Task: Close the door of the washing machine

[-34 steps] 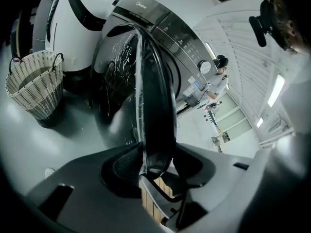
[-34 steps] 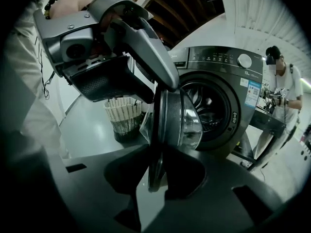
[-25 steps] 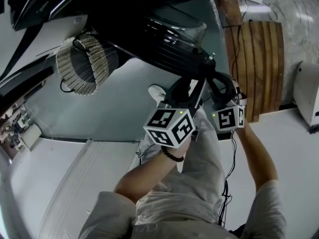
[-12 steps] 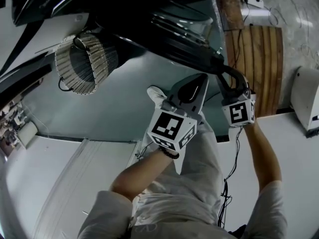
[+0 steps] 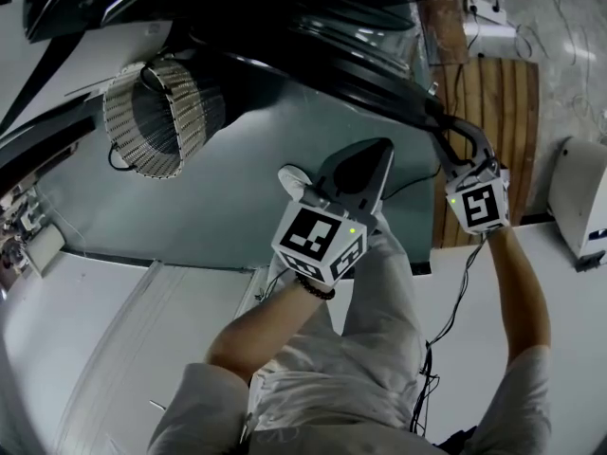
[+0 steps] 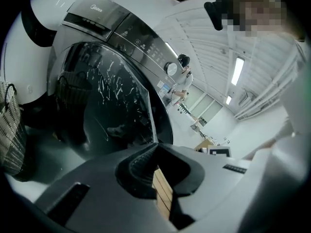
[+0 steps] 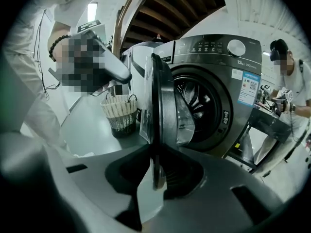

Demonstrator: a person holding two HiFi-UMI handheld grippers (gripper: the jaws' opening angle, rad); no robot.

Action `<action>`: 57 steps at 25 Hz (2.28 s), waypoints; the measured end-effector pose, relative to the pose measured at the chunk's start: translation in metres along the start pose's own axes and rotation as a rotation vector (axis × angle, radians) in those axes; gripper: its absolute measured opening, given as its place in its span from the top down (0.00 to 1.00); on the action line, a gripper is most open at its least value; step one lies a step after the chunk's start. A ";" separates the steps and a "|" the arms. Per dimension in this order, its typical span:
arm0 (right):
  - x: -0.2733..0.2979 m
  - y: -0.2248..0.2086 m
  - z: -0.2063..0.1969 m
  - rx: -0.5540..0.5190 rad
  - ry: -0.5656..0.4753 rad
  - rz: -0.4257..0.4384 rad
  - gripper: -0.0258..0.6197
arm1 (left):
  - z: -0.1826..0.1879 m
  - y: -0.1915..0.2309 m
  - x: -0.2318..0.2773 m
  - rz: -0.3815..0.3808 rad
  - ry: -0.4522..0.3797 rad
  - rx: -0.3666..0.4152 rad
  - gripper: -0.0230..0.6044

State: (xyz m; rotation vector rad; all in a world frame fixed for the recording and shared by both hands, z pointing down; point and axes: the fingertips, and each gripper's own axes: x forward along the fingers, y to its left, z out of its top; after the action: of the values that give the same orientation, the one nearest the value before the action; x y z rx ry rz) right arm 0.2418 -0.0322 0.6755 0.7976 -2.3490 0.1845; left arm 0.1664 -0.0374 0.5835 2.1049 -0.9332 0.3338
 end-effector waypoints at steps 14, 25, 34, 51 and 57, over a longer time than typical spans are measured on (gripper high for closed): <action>0.008 -0.051 0.002 -0.061 0.019 -0.017 0.81 | 0.038 -0.001 0.031 -0.089 -0.044 0.143 0.96; 0.019 -0.100 0.001 -0.116 0.034 -0.033 0.79 | 0.065 -0.005 0.062 -0.143 -0.063 0.193 0.96; 0.034 -0.142 0.013 -0.125 0.014 -0.066 0.76 | 0.100 0.007 0.083 -0.147 -0.103 0.274 0.96; 0.063 -0.201 0.031 -0.193 0.020 -0.066 0.75 | 0.143 0.012 0.135 -0.161 -0.111 0.387 0.96; 0.074 -0.219 0.036 -0.187 0.035 -0.078 0.74 | 0.152 0.019 0.144 -0.145 -0.120 0.401 0.96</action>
State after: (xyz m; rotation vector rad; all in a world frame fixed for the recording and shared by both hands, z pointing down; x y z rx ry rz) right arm 0.3065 -0.2574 0.6776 0.7850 -2.2585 -0.0535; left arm 0.2415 -0.2330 0.5685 2.5690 -0.8255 0.3440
